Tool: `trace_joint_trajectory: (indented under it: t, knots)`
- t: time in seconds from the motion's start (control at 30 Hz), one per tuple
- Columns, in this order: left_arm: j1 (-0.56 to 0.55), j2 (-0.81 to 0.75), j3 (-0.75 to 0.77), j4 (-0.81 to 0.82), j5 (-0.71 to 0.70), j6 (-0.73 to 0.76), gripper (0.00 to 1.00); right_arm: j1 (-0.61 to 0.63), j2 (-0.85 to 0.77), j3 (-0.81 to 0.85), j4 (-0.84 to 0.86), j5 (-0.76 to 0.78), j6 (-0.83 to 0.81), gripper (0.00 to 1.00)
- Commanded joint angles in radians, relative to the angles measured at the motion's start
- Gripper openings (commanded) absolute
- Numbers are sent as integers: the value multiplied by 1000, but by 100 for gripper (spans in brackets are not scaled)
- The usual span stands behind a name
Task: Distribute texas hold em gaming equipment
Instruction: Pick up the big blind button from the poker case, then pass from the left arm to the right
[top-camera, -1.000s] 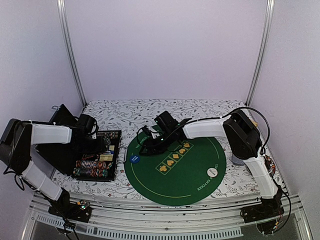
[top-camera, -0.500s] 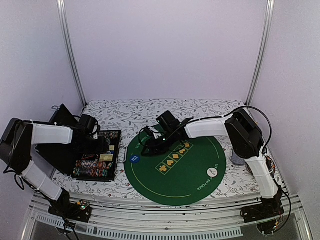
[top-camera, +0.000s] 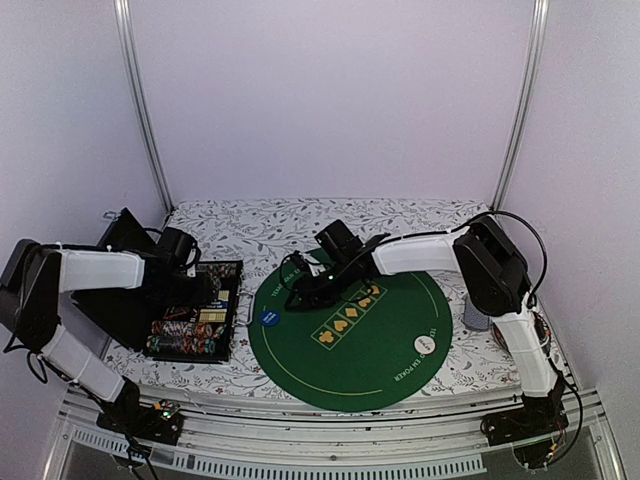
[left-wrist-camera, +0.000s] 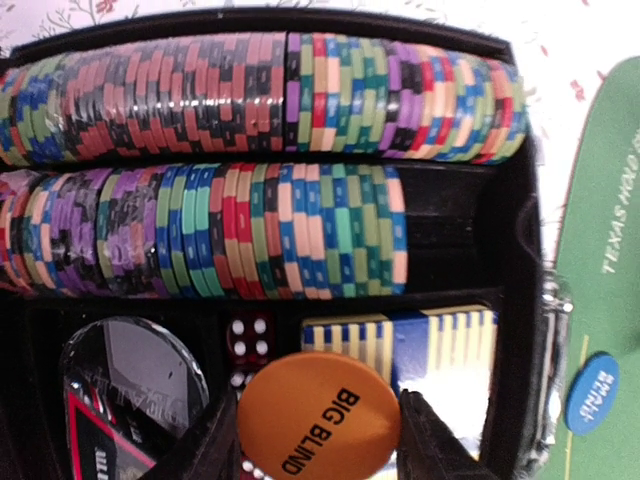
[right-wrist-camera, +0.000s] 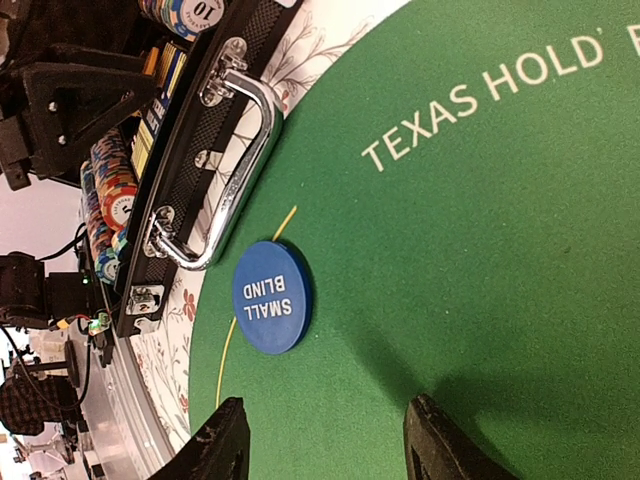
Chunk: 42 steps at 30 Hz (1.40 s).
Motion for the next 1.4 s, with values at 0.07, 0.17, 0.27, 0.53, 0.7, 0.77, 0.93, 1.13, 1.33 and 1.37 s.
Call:
trace_joint_trajectory:
  t: [0.07,0.17,0.27,0.53,0.7,0.77,0.93,1.13,1.33,1.37]
  knots:
    - [-22,-90,10,-36,3,12,35,-18,-83,-23,-9,1,-8,55]
    - [-39,-127,29,-57,-6,24,34,-32,-110,-40,13,-28,-7,55]
    - [-90,-175,53,-63,-22,58,34,-63,-150,-65,59,-94,8,55]
    - [-448,-295,108,51,-77,334,32,-126,-297,-158,290,-292,123,55]
    - [-574,-307,97,153,-141,447,32,-116,-349,-228,460,-364,247,55]
    - [-606,-293,104,175,-180,483,33,-98,-352,-230,457,-348,254,56]
    - [-665,-246,127,221,-236,546,34,-52,-311,-190,454,-369,258,62]
    - [-685,-209,150,231,-251,552,34,-32,-283,-173,446,-369,254,50]
    - [-695,-187,164,231,-257,550,34,-30,-273,-170,410,-353,234,22]
    - [-697,-185,165,232,-259,550,34,-28,-273,-170,403,-350,228,11]
